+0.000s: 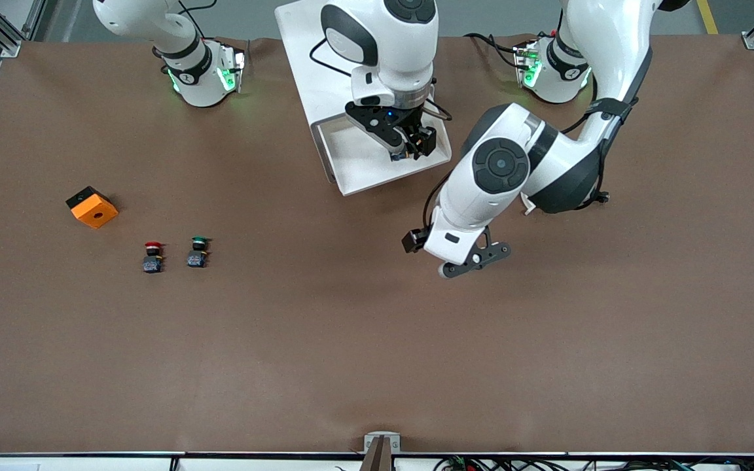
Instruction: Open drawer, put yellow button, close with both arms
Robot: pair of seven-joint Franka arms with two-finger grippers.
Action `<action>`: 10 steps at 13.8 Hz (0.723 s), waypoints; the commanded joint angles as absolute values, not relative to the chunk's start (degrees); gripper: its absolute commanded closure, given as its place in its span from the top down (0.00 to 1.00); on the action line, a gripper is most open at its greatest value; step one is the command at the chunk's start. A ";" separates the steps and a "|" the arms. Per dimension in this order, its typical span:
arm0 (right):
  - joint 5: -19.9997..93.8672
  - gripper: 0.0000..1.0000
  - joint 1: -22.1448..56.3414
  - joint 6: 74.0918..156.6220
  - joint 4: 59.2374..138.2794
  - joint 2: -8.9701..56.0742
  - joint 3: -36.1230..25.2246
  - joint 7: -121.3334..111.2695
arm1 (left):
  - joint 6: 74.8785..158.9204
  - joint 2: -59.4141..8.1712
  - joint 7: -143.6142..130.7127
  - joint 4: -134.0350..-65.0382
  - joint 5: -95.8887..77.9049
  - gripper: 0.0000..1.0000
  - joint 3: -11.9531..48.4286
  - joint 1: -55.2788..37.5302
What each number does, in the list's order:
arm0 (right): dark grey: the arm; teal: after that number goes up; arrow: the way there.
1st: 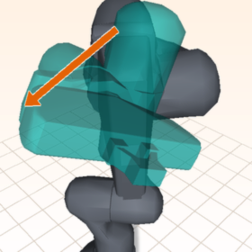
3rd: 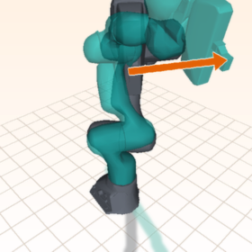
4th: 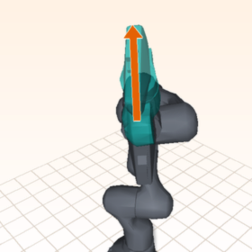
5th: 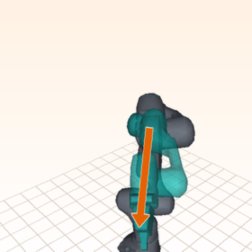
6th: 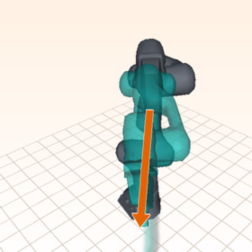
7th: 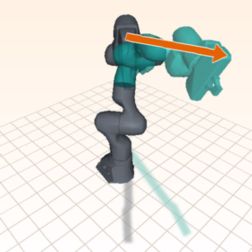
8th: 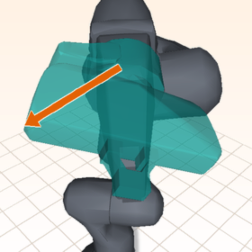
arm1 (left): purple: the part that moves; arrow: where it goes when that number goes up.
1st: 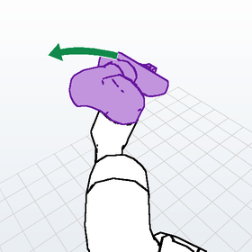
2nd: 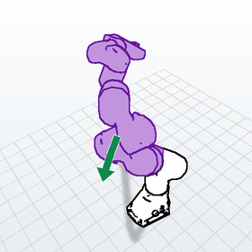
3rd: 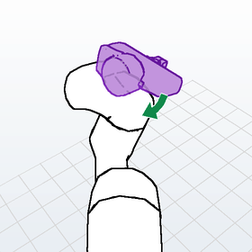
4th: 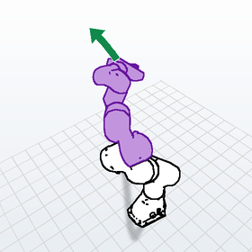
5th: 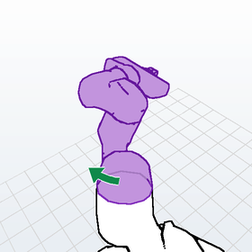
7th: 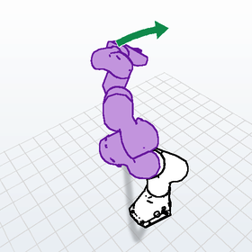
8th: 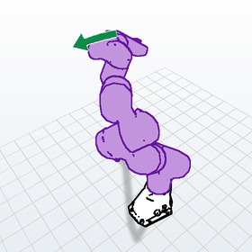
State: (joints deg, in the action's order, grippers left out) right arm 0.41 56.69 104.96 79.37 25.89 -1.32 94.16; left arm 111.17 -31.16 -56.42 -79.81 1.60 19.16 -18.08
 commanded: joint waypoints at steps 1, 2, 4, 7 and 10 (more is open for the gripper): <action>-0.53 1.00 55.29 104.06 78.75 25.75 -1.05 89.66 | 112.32 -29.79 -55.90 -82.00 1.49 1.00 20.13 -17.23; -0.61 1.00 55.11 104.06 78.75 25.66 -1.05 88.69 | 112.41 -29.97 -55.90 -82.00 1.49 1.00 20.13 -17.31; -0.53 1.00 54.32 104.06 78.75 25.32 -1.14 87.54 | 112.41 -30.23 -55.90 -82.00 1.58 1.00 20.04 -17.31; -0.26 1.00 52.74 102.49 78.75 22.51 -1.14 83.77 | 112.41 -30.67 -55.90 -82.00 1.76 1.00 20.13 -17.40; 0.17 1.00 50.46 98.10 77.62 19.78 -1.23 78.94 | 112.67 -31.03 -55.90 -82.00 1.85 1.00 20.13 -17.40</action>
